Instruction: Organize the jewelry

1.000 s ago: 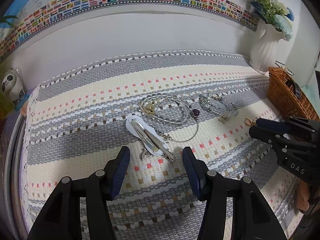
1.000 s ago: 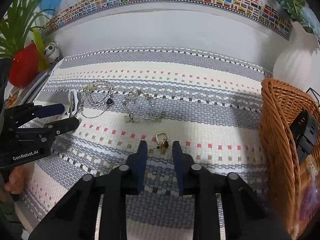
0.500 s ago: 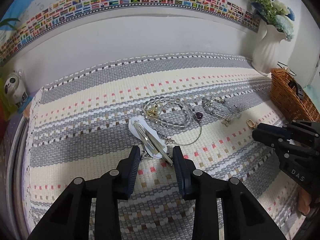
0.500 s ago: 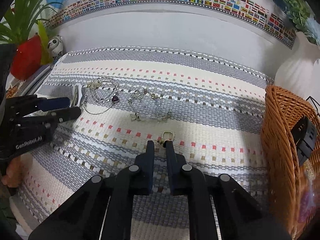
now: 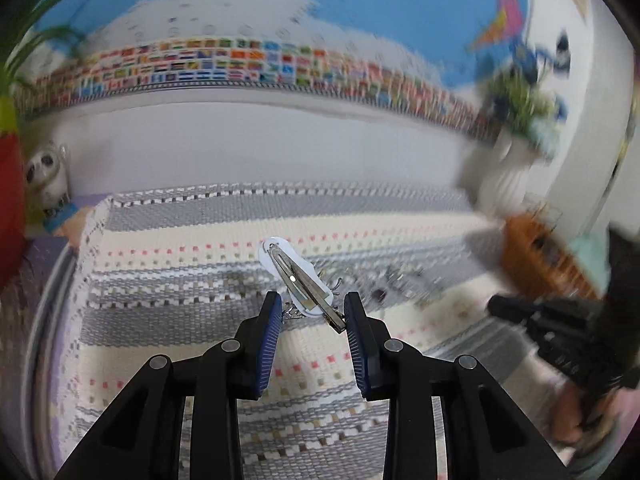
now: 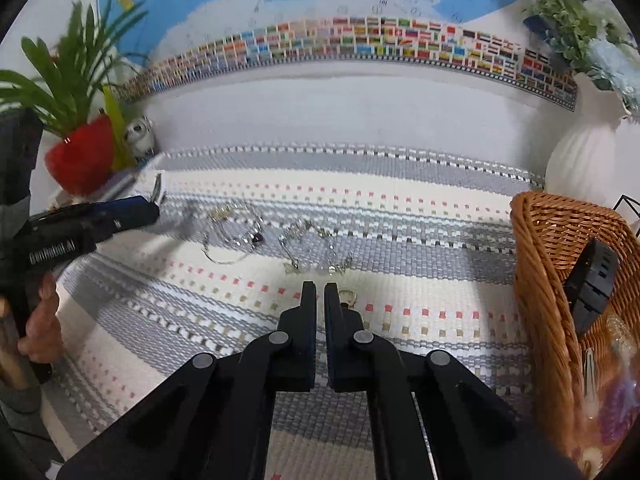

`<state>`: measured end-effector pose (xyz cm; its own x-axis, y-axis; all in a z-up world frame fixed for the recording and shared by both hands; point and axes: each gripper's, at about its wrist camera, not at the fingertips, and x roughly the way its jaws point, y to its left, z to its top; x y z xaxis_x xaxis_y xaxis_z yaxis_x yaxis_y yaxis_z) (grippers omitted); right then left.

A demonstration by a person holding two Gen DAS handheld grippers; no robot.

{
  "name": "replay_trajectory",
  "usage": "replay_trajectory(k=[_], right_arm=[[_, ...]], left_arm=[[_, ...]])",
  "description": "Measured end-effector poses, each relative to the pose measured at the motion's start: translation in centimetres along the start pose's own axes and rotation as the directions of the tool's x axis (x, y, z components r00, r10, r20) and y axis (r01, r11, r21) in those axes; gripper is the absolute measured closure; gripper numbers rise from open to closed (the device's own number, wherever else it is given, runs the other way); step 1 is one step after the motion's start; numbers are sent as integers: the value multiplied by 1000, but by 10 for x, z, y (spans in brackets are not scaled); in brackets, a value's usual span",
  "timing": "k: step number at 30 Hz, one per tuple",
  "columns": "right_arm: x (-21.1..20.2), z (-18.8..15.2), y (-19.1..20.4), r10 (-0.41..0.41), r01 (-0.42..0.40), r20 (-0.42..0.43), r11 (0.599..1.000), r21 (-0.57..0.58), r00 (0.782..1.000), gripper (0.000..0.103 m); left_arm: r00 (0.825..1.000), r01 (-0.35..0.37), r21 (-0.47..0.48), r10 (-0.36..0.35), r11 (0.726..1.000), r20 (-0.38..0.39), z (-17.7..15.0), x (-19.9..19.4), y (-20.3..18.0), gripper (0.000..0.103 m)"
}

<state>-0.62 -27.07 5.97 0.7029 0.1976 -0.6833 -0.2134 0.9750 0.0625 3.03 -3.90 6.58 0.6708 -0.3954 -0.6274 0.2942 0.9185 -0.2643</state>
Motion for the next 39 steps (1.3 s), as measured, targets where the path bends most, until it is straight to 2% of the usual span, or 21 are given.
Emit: replay_trajectory(k=[3, 6, 13, 19, 24, 27, 29, 32, 36, 37, 39], right_arm=[[-13, -1, -2, 31, -32, 36, 999, 22, 999, 97], [-28, -5, -11, 83, -85, 31, 993, 80, 996, 97], [-103, -5, -44, 137, -159, 126, 971, 179, 983, 97], [-156, -13, -94, 155, -198, 163, 936, 291, 974, 97], [-181, -32, -139, 154, -207, 165, 897, 389, 974, 97], [-194, -43, -156, 126, -184, 166, 895, 407, 978, 97], [-199, -51, -158, 131, -190, 169, 894, 405, 977, 97], [-197, -55, -159, 205, -264, 182, 873, 410, 962, 97], [-188, -55, -166, 333, -387, 197, 806, 448, 922, 97], [-185, -54, -164, 347, -398, 196, 800, 448, 917, 97], [-181, -48, -154, 340, -384, 178, 819, 427, 924, 97]], left_arm=[[997, 79, -42, -78, 996, 29, 4, -11, 8, 70], [991, 121, -20, -119, 992, 58, 8, -24, 1, 70], [976, 204, 99, -210, 974, 51, 20, -50, -61, 70], [942, 328, 207, -336, 922, 0, 30, -54, -142, 70], [913, 406, 262, -402, 876, -71, 33, -38, -204, 70], [906, 422, 288, -413, 860, -95, 32, -31, -231, 70], [895, 445, 289, -434, 848, -105, 31, -27, -242, 70], [895, 446, 280, -434, 850, -108, 32, -25, -244, 70], [898, 440, 262, -428, 859, -103, 35, -27, -240, 70], [900, 434, 262, -424, 862, -96, 35, -29, -237, 70], [905, 423, 264, -417, 867, -82, 35, -34, -229, 70]])
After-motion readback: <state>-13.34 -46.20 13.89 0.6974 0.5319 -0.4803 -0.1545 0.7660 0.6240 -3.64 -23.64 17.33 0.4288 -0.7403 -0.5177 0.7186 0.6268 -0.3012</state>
